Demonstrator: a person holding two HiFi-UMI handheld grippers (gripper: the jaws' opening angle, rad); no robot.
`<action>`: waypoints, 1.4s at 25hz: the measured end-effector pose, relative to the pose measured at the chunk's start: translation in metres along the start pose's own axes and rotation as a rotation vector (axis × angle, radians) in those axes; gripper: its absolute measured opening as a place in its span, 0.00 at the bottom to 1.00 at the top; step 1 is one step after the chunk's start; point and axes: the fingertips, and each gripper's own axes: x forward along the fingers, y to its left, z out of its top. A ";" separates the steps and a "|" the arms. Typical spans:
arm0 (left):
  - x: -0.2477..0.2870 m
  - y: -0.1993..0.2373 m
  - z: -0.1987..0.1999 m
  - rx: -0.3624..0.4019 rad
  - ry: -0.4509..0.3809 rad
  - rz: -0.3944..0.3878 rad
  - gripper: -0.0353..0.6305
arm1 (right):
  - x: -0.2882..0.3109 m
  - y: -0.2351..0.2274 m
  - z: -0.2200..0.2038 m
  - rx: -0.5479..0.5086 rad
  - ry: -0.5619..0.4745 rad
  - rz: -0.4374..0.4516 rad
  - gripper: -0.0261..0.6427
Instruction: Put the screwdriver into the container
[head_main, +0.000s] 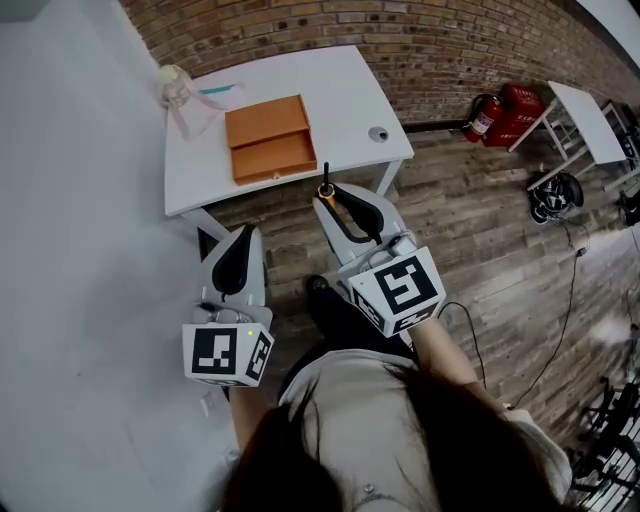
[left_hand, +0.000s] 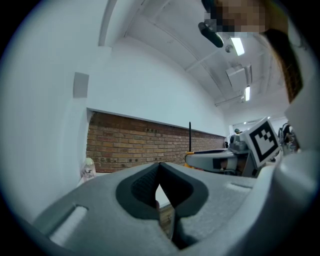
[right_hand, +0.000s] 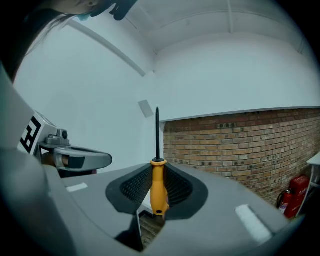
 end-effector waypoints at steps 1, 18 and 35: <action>0.006 0.005 0.000 0.001 0.003 0.003 0.05 | 0.008 -0.003 -0.002 -0.004 0.007 0.004 0.15; 0.113 0.091 -0.004 -0.021 0.038 0.024 0.05 | 0.145 -0.065 -0.039 -0.065 0.125 0.054 0.15; 0.164 0.150 -0.020 -0.051 0.059 0.081 0.05 | 0.234 -0.089 -0.109 -0.152 0.284 0.160 0.15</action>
